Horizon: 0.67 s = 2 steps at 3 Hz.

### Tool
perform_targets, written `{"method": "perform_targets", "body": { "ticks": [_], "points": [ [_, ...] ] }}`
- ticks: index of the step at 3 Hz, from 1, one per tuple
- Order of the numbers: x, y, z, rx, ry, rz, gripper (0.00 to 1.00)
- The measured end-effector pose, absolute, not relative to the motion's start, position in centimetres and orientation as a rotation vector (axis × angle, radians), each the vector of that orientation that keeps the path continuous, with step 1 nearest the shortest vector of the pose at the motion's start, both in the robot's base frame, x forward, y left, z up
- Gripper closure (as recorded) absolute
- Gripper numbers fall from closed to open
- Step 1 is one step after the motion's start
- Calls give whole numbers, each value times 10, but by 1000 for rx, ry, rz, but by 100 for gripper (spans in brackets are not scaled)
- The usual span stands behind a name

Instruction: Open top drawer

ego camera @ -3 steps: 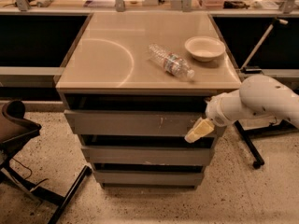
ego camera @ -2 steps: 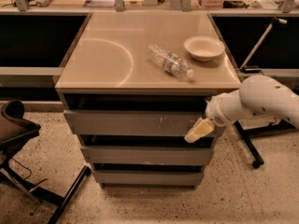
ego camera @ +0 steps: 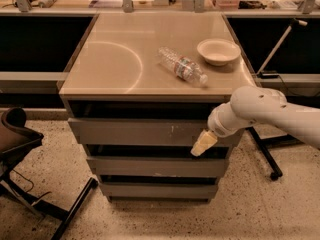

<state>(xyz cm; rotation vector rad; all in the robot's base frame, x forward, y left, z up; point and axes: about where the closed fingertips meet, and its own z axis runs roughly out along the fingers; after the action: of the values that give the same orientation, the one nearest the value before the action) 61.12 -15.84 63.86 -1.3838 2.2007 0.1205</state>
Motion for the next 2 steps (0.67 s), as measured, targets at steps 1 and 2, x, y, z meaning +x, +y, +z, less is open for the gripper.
{"method": "perform_targets", "body": {
  "ticks": [1,2],
  "points": [
    [611,-158,639,-1384,2201,121,0],
    [611,-158,639,-1384,2201,121,19]
  ]
}}
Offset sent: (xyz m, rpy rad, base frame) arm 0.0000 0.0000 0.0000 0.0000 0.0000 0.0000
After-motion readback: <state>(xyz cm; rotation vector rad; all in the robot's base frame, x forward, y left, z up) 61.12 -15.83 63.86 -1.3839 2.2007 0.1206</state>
